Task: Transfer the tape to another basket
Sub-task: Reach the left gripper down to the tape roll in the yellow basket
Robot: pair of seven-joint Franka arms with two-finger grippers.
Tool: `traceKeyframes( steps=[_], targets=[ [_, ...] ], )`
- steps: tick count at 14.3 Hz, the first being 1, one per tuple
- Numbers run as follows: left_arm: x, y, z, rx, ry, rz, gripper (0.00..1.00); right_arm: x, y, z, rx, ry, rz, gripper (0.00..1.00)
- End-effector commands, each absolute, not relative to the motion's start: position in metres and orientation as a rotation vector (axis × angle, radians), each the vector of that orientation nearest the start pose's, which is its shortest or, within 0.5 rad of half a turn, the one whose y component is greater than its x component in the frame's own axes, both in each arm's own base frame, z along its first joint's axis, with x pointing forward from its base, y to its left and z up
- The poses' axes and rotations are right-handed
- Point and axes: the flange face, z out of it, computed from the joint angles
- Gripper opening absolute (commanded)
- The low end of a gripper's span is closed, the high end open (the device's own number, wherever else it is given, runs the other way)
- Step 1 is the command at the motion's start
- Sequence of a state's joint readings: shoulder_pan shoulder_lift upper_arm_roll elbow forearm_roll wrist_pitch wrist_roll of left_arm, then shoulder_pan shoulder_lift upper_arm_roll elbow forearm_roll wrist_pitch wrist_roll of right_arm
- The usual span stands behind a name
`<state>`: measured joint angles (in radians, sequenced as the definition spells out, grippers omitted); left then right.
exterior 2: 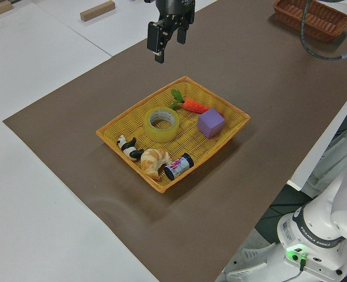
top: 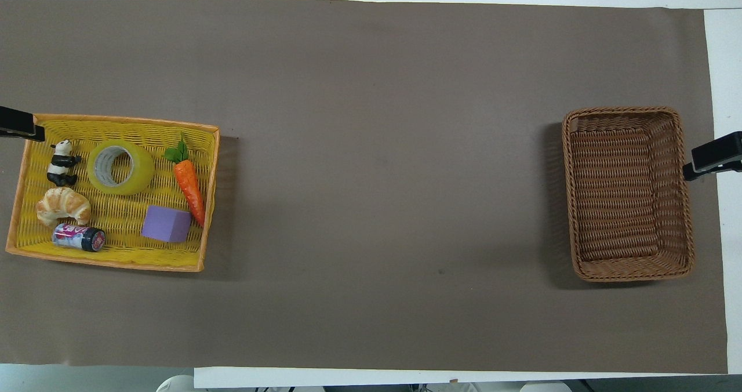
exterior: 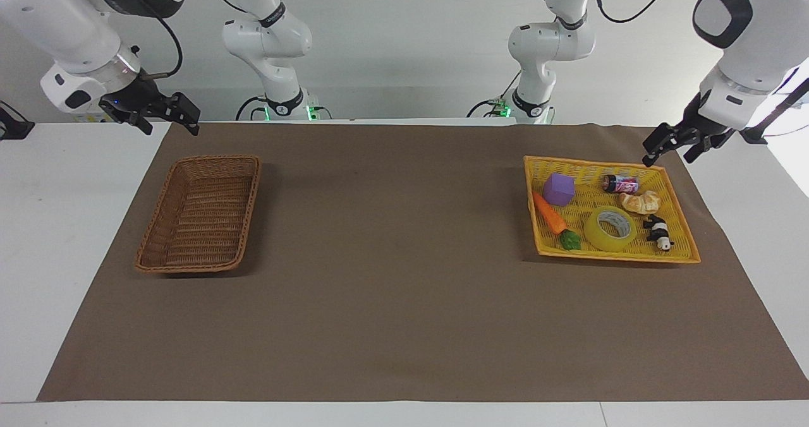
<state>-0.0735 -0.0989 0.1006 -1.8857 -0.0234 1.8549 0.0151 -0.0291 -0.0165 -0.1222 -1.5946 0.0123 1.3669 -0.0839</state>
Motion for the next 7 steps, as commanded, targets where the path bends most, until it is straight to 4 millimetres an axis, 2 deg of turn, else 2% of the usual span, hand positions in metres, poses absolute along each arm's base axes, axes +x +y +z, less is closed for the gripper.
traceKeyframes(
  steps=[1, 2, 3, 5, 6, 7],
  targets=[
    [0.504, 0.011, 0.461, -3.172, -0.041, -0.121, 1.0, 0.513, -0.079, 0.608, -3.088, 0.072, 0.322, 1.0],
    [0.513, 0.007, 0.436, -3.168, -0.033, -0.094, 0.99, 0.513, -0.079, 0.608, -3.088, 0.072, 0.322, 1.0],
    [0.519, 0.009, 0.424, -3.164, -0.037, -0.106, 0.98, 0.513, -0.079, 0.608, -3.088, 0.072, 0.322, 1.0],
    [0.525, 0.017, 0.411, -3.16, -0.047, -0.11, 0.85, 0.513, -0.079, 0.608, -3.088, 0.072, 0.322, 1.0],
    [0.527, 0.029, 0.405, -3.157, -0.076, -0.11, 0.79, 0.513, -0.079, 0.608, -3.088, 0.072, 0.322, 1.0],
    [0.53, 0.032, 0.4, -3.154, -0.084, -0.119, 0.78, 0.513, -0.079, 0.608, -3.088, 0.072, 0.322, 1.0]
  ],
)
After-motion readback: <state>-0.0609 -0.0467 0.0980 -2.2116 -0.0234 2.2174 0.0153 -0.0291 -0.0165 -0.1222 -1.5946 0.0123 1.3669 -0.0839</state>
